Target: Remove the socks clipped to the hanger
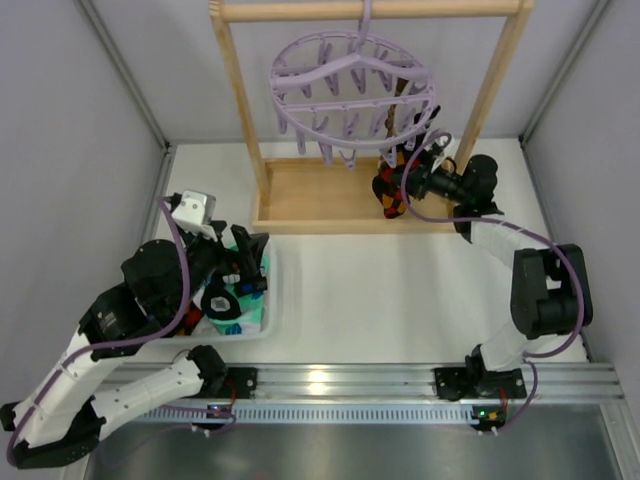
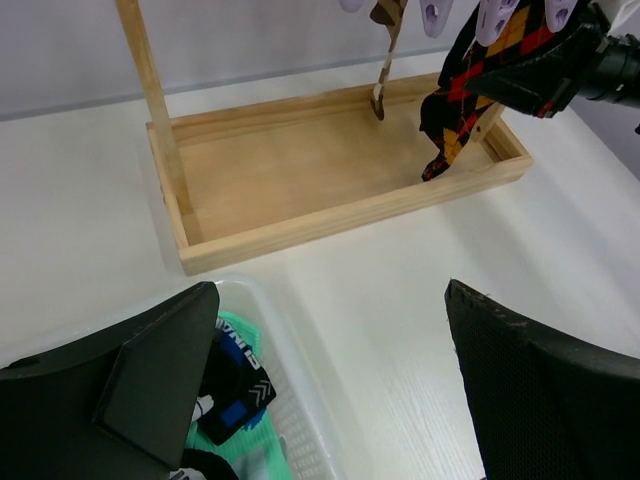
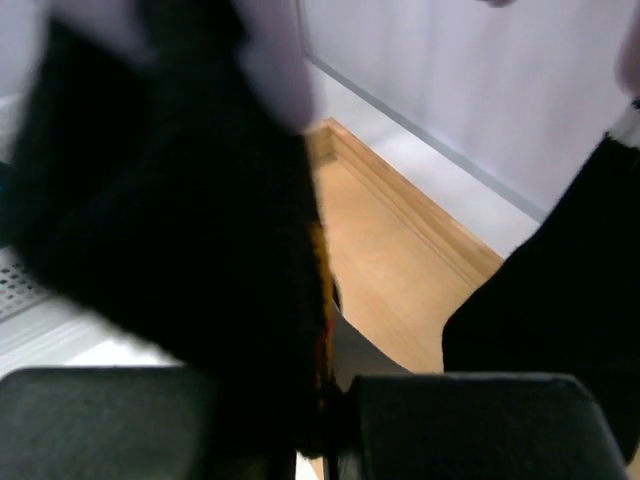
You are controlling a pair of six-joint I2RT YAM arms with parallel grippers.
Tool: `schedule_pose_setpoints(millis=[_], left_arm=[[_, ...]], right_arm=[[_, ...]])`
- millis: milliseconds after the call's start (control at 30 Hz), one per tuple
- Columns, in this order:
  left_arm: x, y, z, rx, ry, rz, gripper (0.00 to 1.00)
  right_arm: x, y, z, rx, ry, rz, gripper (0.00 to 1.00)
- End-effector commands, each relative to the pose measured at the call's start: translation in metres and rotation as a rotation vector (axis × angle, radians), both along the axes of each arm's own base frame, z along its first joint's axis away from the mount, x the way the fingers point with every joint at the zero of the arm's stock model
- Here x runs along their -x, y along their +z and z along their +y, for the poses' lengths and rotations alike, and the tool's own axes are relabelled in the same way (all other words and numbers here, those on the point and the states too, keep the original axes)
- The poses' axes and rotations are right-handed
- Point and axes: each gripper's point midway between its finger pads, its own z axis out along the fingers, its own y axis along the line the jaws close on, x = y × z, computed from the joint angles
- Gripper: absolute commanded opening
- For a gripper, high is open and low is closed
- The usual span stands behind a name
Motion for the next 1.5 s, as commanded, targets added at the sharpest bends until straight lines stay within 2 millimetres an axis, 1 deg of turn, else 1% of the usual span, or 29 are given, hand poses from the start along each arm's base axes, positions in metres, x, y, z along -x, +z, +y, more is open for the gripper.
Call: schedule_pose_setpoints(millis=[0,33,100,133,167,200,233,267,300,333,367,400,433,467,567,600,633,667,733,767,900,933,967,1000,1133,1200,1267,1300,1467], left_arm=[[-0.003,0.002,-0.010,-0.002,-0.024,0.011,0.98],[-0.003,0.003,-0.012,0.006,-0.025,0.018,0.98],[-0.005,0.007,-0.014,0.020,-0.023,0.020,0.98],[-0.006,0.011,-0.013,0.036,-0.009,0.020,0.98],[-0.007,0.012,-0.014,0.043,0.001,0.024,0.98],[-0.008,0.020,-0.012,0.063,0.011,0.017,0.98],[-0.009,0.024,-0.011,0.086,0.028,0.018,0.98],[-0.014,0.027,-0.010,0.090,0.059,0.019,0.98],[-0.015,0.039,-0.007,0.115,0.075,0.006,0.98],[-0.019,0.040,-0.011,0.116,0.089,0.016,0.98],[-0.023,0.044,-0.010,0.117,0.110,0.013,0.98],[-0.024,0.056,-0.011,0.138,0.113,0.000,0.98],[-0.031,0.056,-0.018,0.123,0.115,0.011,0.98],[-0.032,0.069,-0.020,0.140,0.113,-0.001,0.98],[-0.042,0.083,-0.035,0.133,0.095,-0.005,0.98],[-0.041,0.101,-0.033,0.164,0.096,-0.029,0.98],[-0.047,0.102,-0.040,0.144,0.100,-0.028,0.98],[-0.048,0.116,-0.039,0.160,0.106,-0.048,0.98],[-0.058,0.116,-0.049,0.130,0.109,-0.046,0.98],[-0.059,0.125,-0.050,0.139,0.110,-0.056,0.98],[-0.073,0.128,-0.061,0.091,0.152,-0.067,0.98],[-0.080,0.123,-0.065,0.063,0.178,-0.062,0.98],[-0.082,0.126,-0.066,0.057,0.190,-0.069,0.98],[-0.084,0.125,-0.070,0.032,0.194,-0.073,0.98],[-0.092,0.118,-0.084,-0.024,0.218,-0.073,0.98],[-0.094,0.121,-0.085,-0.035,0.228,-0.080,0.98],[-0.100,0.121,-0.085,-0.057,0.259,-0.084,0.98],[-0.103,0.120,-0.085,-0.081,0.270,-0.090,0.98],[-0.119,0.108,-0.098,-0.145,0.301,-0.080,0.98]], right_arm=[[0.022,0.043,0.005,-0.072,0.058,-0.156,0.01],[0.029,0.050,0.007,-0.084,0.059,-0.175,0.00],[0.038,0.043,0.007,-0.101,0.031,-0.160,0.00],[0.049,0.053,0.011,-0.112,0.031,-0.191,0.00],[0.051,0.047,0.010,-0.121,-0.010,-0.174,0.00],[0.059,0.057,0.010,-0.129,-0.020,-0.202,0.00],[0.067,0.055,0.019,-0.131,-0.019,-0.183,0.00],[0.062,0.051,0.015,-0.135,-0.102,-0.170,0.00],[0.070,0.061,0.016,-0.138,-0.131,-0.197,0.00],[0.079,0.053,0.030,-0.118,-0.129,-0.161,0.00],[0.074,0.054,0.027,-0.106,-0.220,-0.180,0.00],[0.083,0.061,0.032,-0.104,-0.223,-0.198,0.00],[0.096,0.063,0.049,-0.105,-0.191,-0.198,0.00],[0.093,0.061,0.048,-0.096,-0.252,-0.181,0.00],[0.104,0.070,0.061,-0.081,-0.312,-0.191,0.00],[0.107,0.071,0.064,-0.077,-0.318,-0.196,0.00],[0.114,0.077,0.075,-0.072,-0.318,-0.210,0.00],[0.114,0.074,0.076,-0.051,-0.347,-0.199,0.00],[0.122,0.078,0.092,-0.018,-0.351,-0.213,0.00],[0.119,0.079,0.091,-0.002,-0.410,-0.209,0.00],[0.120,0.072,0.111,0.076,-0.488,-0.205,0.00],[0.126,0.081,0.121,0.088,-0.485,-0.219,0.00],[0.122,0.080,0.118,0.110,-0.550,-0.215,0.00],[0.119,0.071,0.126,0.153,-0.564,-0.216,0.00],[0.124,0.081,0.146,0.192,-0.636,-0.249,0.00],[0.122,0.077,0.154,0.211,-0.659,-0.257,0.00],[0.124,0.088,0.157,0.207,-0.713,-0.283,0.00],[0.123,0.080,0.164,0.231,-0.724,-0.294,0.00],[0.128,0.082,0.187,0.301,-0.757,-0.348,0.00]])
